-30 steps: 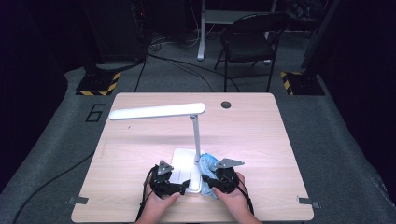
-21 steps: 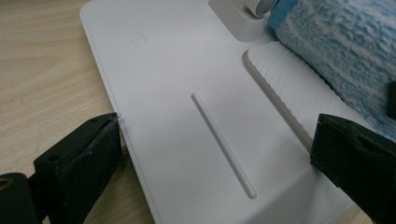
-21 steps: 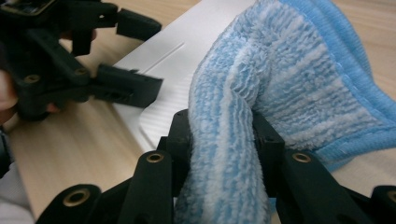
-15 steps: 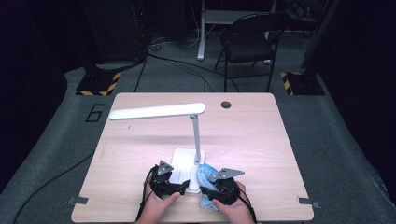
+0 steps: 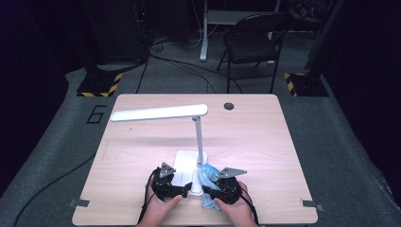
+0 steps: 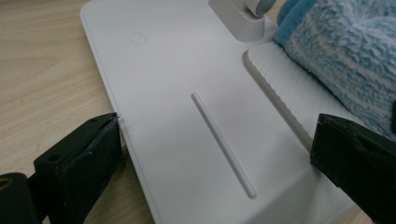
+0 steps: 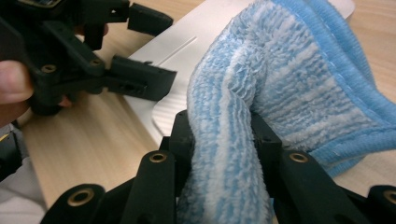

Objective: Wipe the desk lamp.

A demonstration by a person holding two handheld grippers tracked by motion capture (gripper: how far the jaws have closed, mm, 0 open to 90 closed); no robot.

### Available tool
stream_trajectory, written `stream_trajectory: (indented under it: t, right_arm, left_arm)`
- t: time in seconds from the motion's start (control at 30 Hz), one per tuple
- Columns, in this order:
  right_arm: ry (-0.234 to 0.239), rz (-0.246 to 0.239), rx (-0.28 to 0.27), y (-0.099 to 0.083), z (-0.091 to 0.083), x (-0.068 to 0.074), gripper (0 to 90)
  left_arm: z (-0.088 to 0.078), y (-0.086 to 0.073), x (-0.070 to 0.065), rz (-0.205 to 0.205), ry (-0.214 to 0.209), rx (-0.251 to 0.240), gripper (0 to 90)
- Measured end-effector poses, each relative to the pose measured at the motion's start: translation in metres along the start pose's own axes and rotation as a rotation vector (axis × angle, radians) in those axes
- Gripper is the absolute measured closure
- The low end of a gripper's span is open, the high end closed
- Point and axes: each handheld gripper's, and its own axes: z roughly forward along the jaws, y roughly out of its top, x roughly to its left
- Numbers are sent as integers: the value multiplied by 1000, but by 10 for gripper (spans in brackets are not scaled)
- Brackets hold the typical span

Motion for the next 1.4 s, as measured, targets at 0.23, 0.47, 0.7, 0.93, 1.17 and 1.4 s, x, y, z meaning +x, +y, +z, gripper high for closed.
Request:
stream_trajectory:
  t: [0.23,0.47,0.7,0.93,1.17,1.4]
  right_arm:
    - [-32,22,-23,8,4,-13,681]
    - [-61,42,-48,13,-2,-20,683]
    - [-78,49,-58,25,0,-22,683]
    - [-104,36,-55,34,2,-28,683]
    - [-114,28,-79,49,-3,-26,682]
    - [-110,17,-94,61,-6,-23,681]
  left_arm:
    - [0,0,0,-7,2,-6,22]
    - [0,0,0,-2,2,-5,23]
    - [0,0,-1,-7,1,-5,22]
    - [0,0,-1,-7,1,-5,23]
    - [0,0,0,-7,1,-5,23]
    - [0,0,0,-7,1,-5,22]
